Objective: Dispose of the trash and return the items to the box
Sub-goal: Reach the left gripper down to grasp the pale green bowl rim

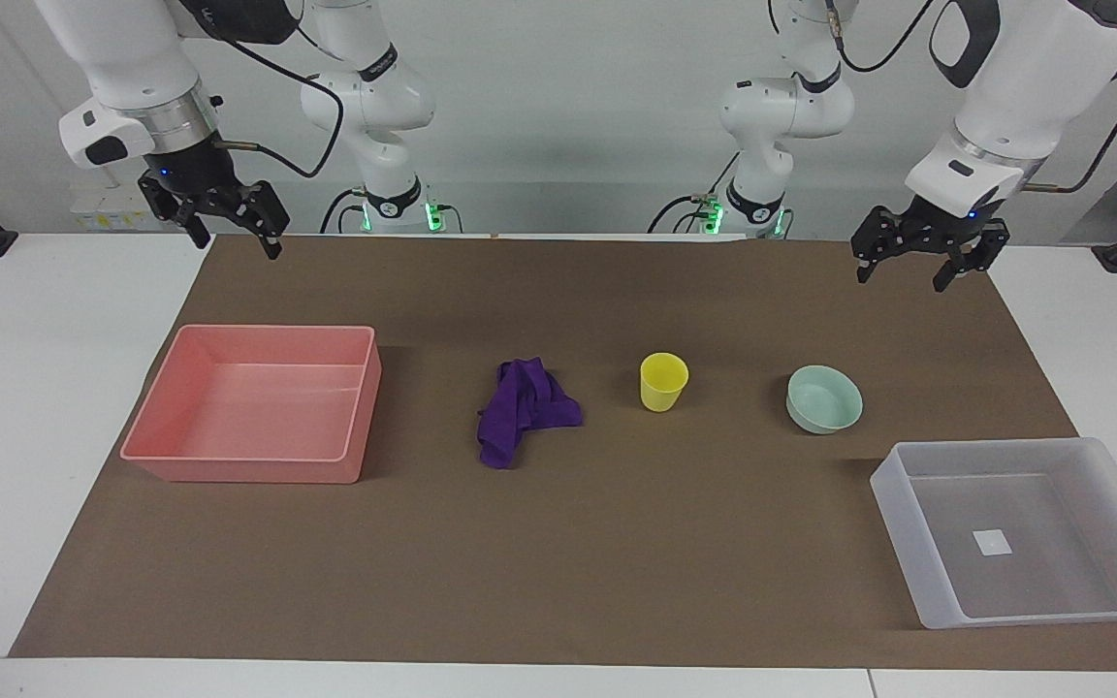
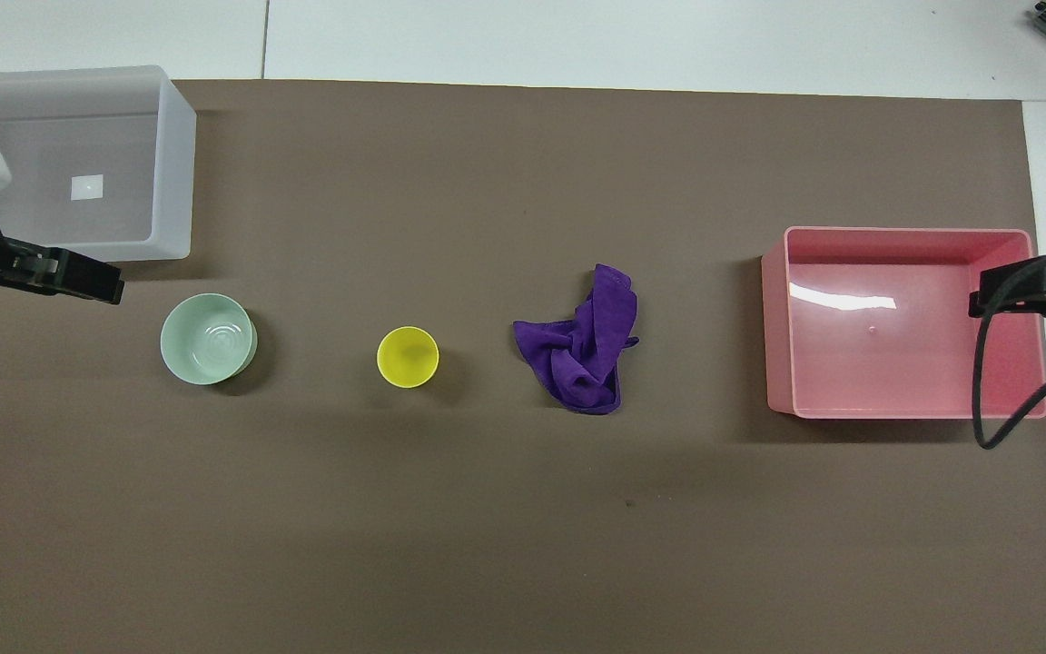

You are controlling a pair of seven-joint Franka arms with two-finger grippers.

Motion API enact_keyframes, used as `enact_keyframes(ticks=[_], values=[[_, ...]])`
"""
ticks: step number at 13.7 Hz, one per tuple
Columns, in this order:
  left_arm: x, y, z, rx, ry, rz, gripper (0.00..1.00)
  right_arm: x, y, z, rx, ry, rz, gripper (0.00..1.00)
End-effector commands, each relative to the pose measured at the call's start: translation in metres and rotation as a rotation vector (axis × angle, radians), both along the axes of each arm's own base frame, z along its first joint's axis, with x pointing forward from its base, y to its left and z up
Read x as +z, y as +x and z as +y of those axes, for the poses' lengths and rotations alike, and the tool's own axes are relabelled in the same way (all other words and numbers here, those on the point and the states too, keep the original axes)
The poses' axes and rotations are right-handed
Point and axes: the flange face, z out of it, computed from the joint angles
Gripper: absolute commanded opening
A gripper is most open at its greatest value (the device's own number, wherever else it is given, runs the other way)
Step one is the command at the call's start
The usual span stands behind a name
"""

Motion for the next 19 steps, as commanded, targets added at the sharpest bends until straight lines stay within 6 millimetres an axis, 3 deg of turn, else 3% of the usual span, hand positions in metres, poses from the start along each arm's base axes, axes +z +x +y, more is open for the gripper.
enact_keyframes(ticks=[1, 7, 13, 17, 19], values=[[0.001, -0.007, 0.003, 0.014, 0.018, -0.007, 1.00, -0.002, -0.006, -0.001, 0.023, 0.011, -0.018, 1.00], [-0.001, -0.009, -0.003, -0.001, 0.019, 0.004, 1.00, -0.004, -0.008, -0.003, 0.040, 0.002, -0.014, 1.00], [-0.011, -0.005, 0.005, 0.024, 0.016, -0.026, 1.00, -0.004, -0.008, -0.003, 0.040, 0.002, -0.014, 1.00], [-0.030, -0.003, 0.017, 0.044, 0.015, -0.031, 1.00, -0.004, -0.008, -0.001, 0.040, 0.002, -0.014, 1.00], [-0.049, -0.004, 0.020, 0.050, 0.013, -0.041, 1.00, -0.004, -0.008, 0.000, 0.042, 0.002, -0.012, 1.00]])
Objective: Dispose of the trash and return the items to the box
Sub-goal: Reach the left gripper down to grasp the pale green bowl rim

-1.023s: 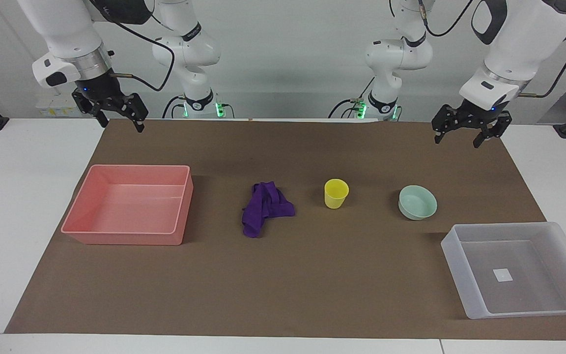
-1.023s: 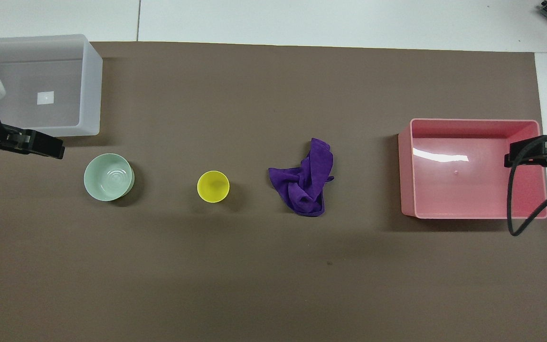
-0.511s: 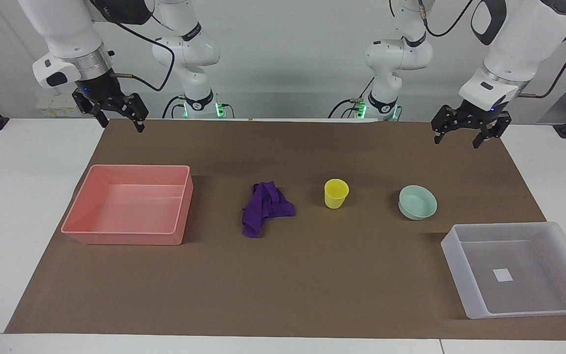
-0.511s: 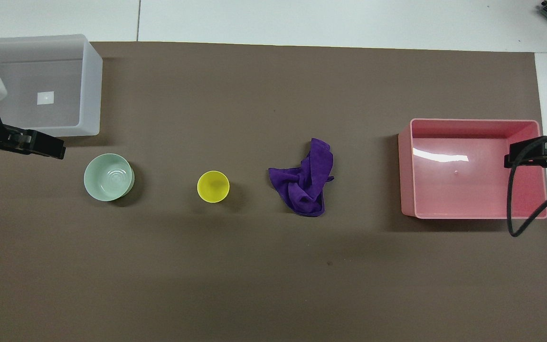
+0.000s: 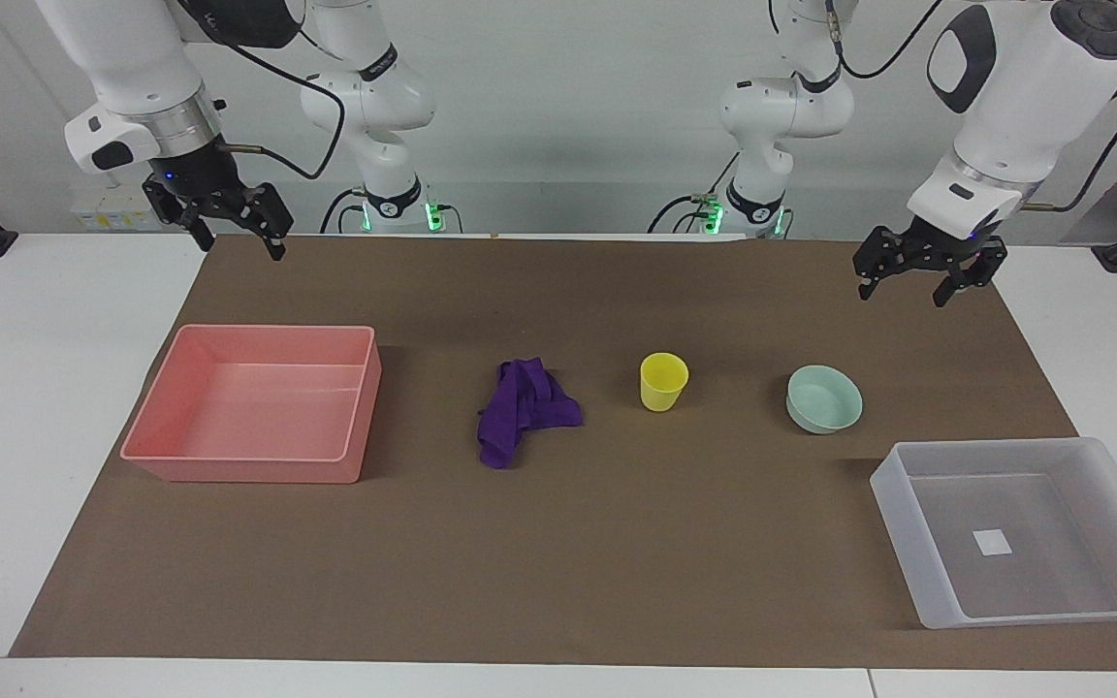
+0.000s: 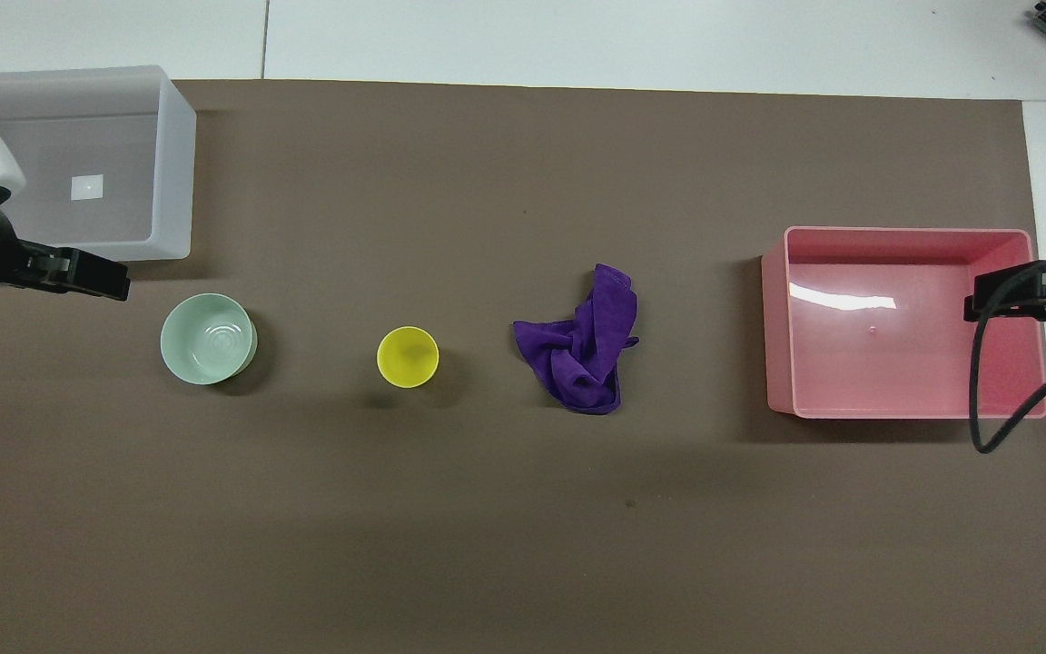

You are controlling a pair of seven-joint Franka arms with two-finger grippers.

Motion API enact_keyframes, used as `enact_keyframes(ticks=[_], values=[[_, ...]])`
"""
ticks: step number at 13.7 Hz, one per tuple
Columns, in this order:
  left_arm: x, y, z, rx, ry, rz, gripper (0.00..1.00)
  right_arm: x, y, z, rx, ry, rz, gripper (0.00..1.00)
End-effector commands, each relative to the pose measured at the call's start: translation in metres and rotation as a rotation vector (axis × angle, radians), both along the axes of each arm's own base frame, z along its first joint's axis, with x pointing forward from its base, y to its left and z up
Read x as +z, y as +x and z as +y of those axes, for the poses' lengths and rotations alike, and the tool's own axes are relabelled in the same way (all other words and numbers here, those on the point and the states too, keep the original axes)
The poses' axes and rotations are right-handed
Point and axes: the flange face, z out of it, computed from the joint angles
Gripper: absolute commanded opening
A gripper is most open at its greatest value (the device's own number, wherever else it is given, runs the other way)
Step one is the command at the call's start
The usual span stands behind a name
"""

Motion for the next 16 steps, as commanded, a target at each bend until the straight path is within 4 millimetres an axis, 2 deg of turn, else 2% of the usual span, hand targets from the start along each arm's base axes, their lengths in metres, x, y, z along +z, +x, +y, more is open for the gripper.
enact_keyframes(ticks=[1, 5, 10, 12, 13, 14, 16], values=[[-0.026, -0.013, 0.014, 0.028, 0.014, -0.033, 1.00, 0.000, -0.007, -0.001, 0.025, 0.002, -0.016, 1.00], [-0.071, -0.012, 0.019, 0.036, 0.013, -0.042, 1.00, 0.000, -0.007, 0.000, 0.024, 0.003, -0.016, 1.00], [-0.153, -0.015, 0.033, 0.057, 0.009, -0.071, 1.00, -0.003, -0.008, 0.001, 0.021, 0.003, -0.013, 1.00], [-0.177, -0.013, 0.035, 0.061, 0.007, -0.065, 1.00, -0.006, -0.006, 0.004, 0.027, 0.001, -0.017, 1.00], [-0.190, -0.015, 0.035, 0.059, 0.006, -0.072, 1.00, -0.012, -0.004, 0.008, 0.035, 0.001, -0.025, 1.00], [-0.201, -0.016, 0.043, 0.071, 0.006, -0.083, 1.00, -0.016, -0.002, 0.024, 0.064, 0.001, -0.029, 1.00], [-0.220, -0.011, 0.046, 0.077, 0.005, -0.081, 1.00, -0.023, 0.003, 0.031, 0.063, -0.001, -0.036, 1.00]])
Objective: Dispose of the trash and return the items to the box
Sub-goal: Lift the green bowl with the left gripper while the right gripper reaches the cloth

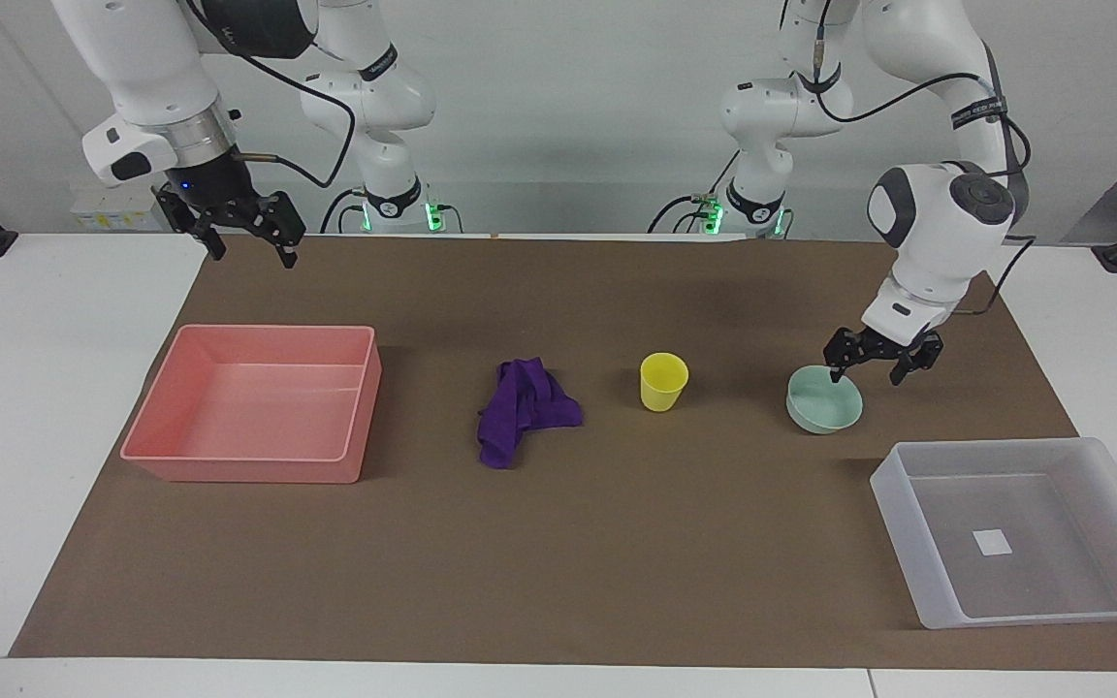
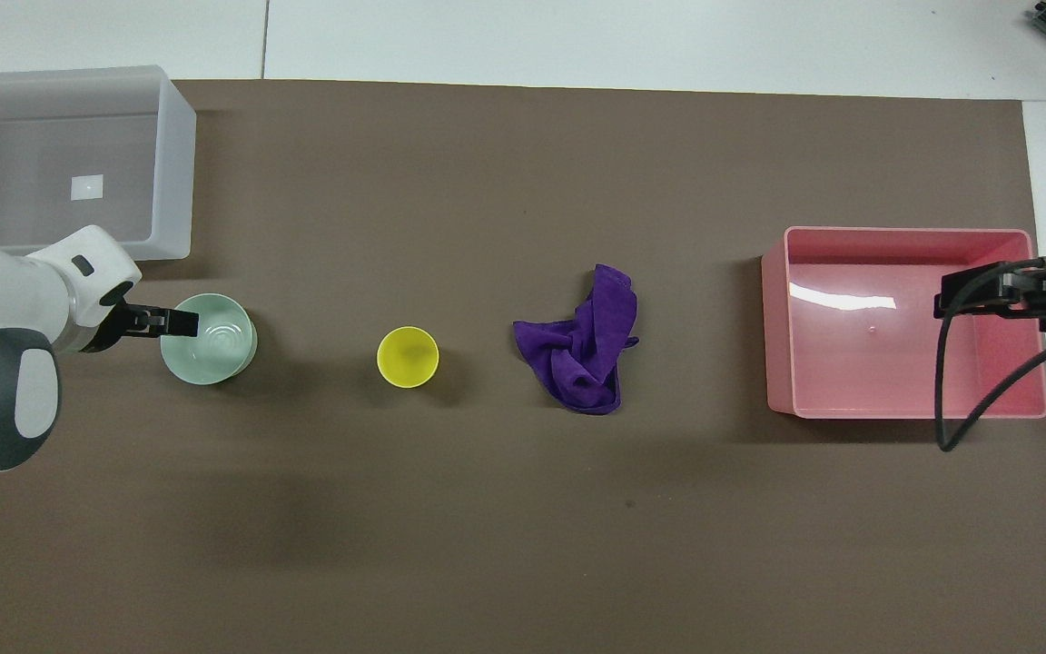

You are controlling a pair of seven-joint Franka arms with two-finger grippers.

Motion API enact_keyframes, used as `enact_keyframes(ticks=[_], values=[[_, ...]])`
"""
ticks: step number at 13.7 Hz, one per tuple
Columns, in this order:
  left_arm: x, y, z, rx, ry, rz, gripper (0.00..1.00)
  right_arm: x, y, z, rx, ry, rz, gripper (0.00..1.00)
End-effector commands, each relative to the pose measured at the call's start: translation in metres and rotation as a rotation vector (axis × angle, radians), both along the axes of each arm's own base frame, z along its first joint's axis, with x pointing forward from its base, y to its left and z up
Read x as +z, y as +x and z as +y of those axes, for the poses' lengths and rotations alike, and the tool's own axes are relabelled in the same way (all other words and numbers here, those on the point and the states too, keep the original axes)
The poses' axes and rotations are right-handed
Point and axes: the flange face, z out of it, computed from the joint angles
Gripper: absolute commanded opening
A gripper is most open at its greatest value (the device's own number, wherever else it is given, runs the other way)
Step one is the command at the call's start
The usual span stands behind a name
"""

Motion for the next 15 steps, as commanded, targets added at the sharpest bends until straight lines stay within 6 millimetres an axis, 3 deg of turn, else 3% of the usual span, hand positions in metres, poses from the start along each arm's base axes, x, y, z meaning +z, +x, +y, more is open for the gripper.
enact_keyframes(ticks=[1, 4, 6, 7, 8, 9, 10, 13, 15], values=[[-0.026, 0.004, 0.007, 0.008, 0.009, -0.011, 1.00, -0.015, 0.002, 0.015, 0.014, 0.001, -0.025, 1.00], [-0.055, 0.011, 0.006, 0.012, 0.004, -0.012, 1.00, -0.044, 0.021, 0.073, -0.016, 0.009, -0.053, 1.00], [-0.060, 0.011, 0.006, 0.032, 0.000, -0.009, 0.96, -0.069, 0.035, 0.102, -0.012, 0.013, -0.065, 1.00], [-0.060, 0.011, 0.009, 0.041, -0.001, -0.003, 0.80, -0.082, 0.041, 0.120, -0.021, 0.016, -0.071, 1.00], [-0.061, 0.010, 0.010, 0.043, -0.003, 0.005, 0.49, -0.098, 0.047, 0.135, -0.013, 0.017, -0.068, 1.00], [-0.059, 0.010, 0.013, 0.048, -0.003, 0.008, 0.08, -0.112, 0.051, 0.150, -0.007, 0.019, -0.066, 1.00], [-0.058, 0.010, 0.014, 0.052, -0.004, 0.014, 0.00, -0.123, 0.052, 0.167, -0.005, 0.021, -0.068, 1.00], [-0.047, 0.010, 0.013, 0.051, -0.003, 0.025, 0.00, -0.162, 0.051, 0.208, -0.004, 0.025, -0.063, 1.00], [-0.017, 0.013, 0.013, 0.045, -0.001, 0.044, 0.00, -0.185, 0.047, 0.225, -0.013, 0.040, -0.069, 1.00]])
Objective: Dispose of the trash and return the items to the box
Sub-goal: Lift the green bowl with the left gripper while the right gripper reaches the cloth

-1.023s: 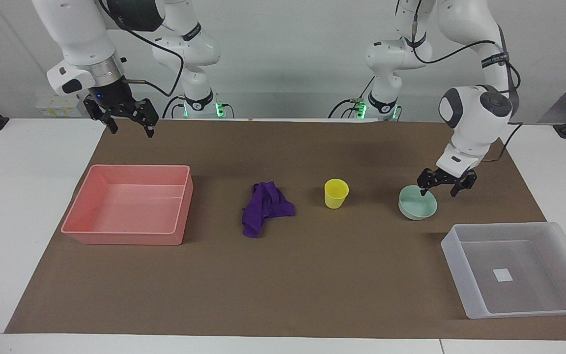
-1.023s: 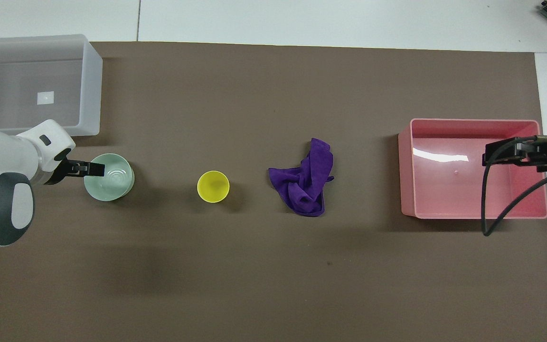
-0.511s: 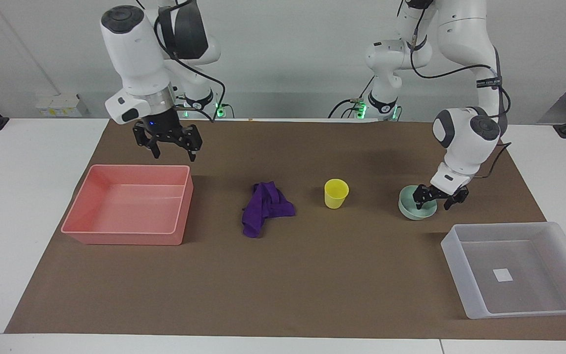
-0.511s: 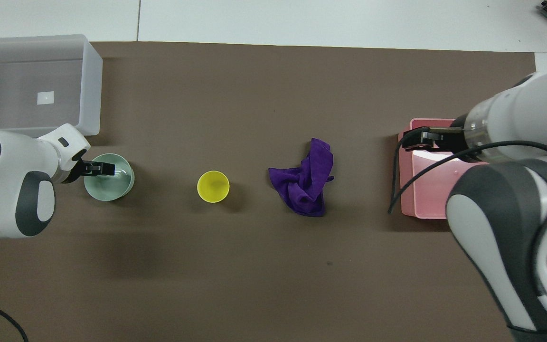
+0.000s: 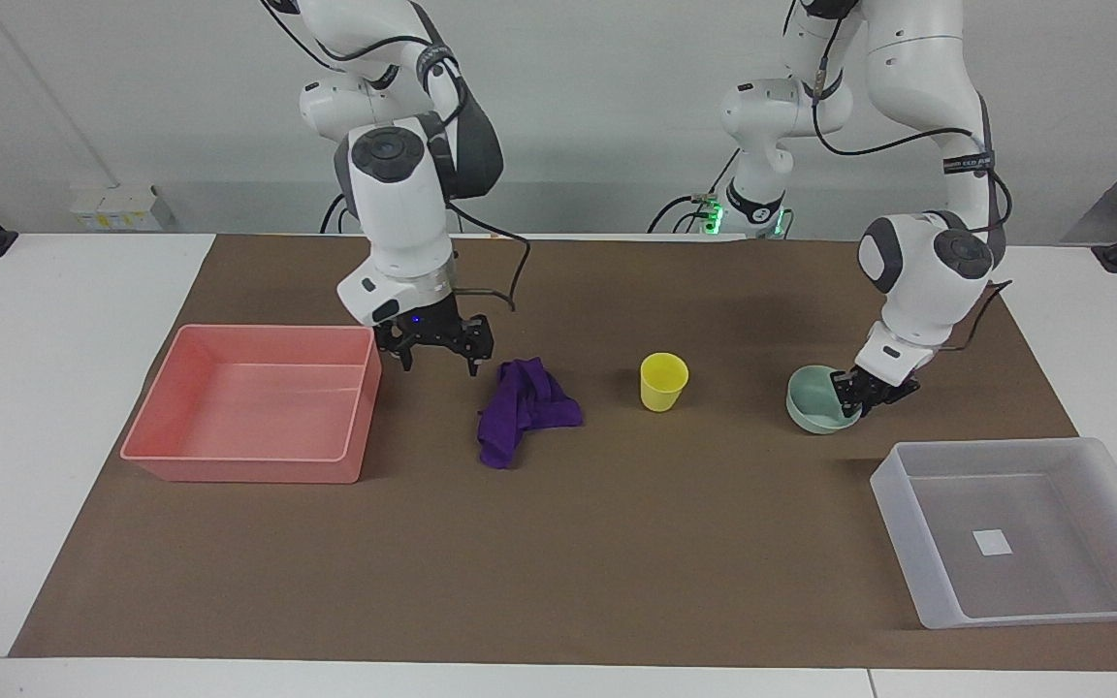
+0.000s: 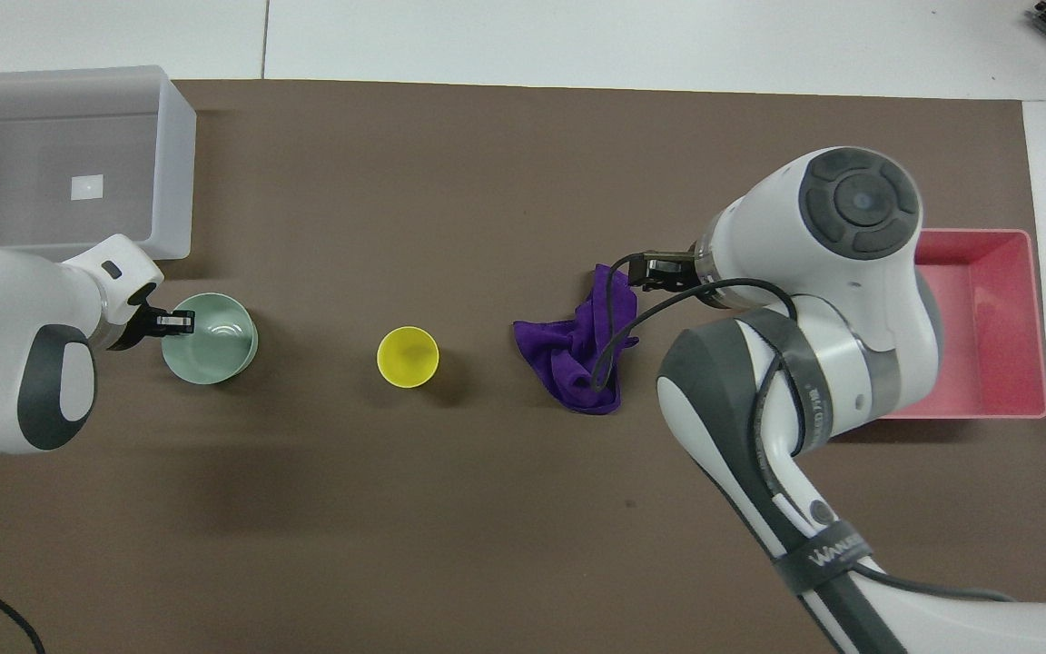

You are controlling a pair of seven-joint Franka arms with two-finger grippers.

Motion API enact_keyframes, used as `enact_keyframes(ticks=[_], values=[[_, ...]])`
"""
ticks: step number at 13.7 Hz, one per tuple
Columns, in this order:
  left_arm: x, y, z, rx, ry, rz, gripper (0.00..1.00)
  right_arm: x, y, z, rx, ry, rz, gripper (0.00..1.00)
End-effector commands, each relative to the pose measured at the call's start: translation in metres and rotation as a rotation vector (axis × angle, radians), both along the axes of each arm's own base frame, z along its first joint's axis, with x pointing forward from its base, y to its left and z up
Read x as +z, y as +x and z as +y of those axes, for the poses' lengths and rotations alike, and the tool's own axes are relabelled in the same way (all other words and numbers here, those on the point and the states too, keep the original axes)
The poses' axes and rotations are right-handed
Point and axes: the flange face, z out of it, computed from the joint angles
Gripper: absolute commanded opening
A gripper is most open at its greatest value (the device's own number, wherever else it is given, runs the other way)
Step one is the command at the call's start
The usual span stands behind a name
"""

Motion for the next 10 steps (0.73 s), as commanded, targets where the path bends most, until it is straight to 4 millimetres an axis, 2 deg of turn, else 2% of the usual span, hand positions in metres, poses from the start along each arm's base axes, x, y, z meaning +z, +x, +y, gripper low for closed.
enact_keyframes(ticks=[1, 2, 4, 5, 7, 8, 10], values=[[0.052, 0.001, 0.002, 0.006, 0.004, 0.028, 0.00, -0.031, -0.010, 0.020, -0.018, 0.024, -0.010, 1.00], [0.070, 0.004, 0.001, 0.004, 0.004, 0.035, 0.00, -0.044, -0.016, 0.028, -0.012, 0.026, -0.012, 1.00], [0.102, 0.015, 0.002, 0.001, 0.005, 0.045, 0.00, -0.064, -0.023, 0.032, -0.002, 0.033, -0.026, 1.00], [0.112, 0.021, 0.002, 0.001, 0.005, 0.034, 0.00, -0.073, -0.025, 0.033, -0.001, 0.037, -0.029, 1.00], [0.116, 0.032, 0.005, 0.006, 0.003, -0.001, 0.00, -0.091, -0.032, 0.047, 0.024, 0.040, -0.036, 1.00], [0.123, 0.043, 0.005, 0.015, -0.009, -0.026, 0.00, -0.097, -0.033, 0.048, 0.023, 0.047, -0.038, 1.00], [0.138, 0.069, 0.020, 0.045, -0.022, -0.067, 0.00, -0.105, -0.033, 0.053, 0.018, 0.066, -0.041, 1.00]])
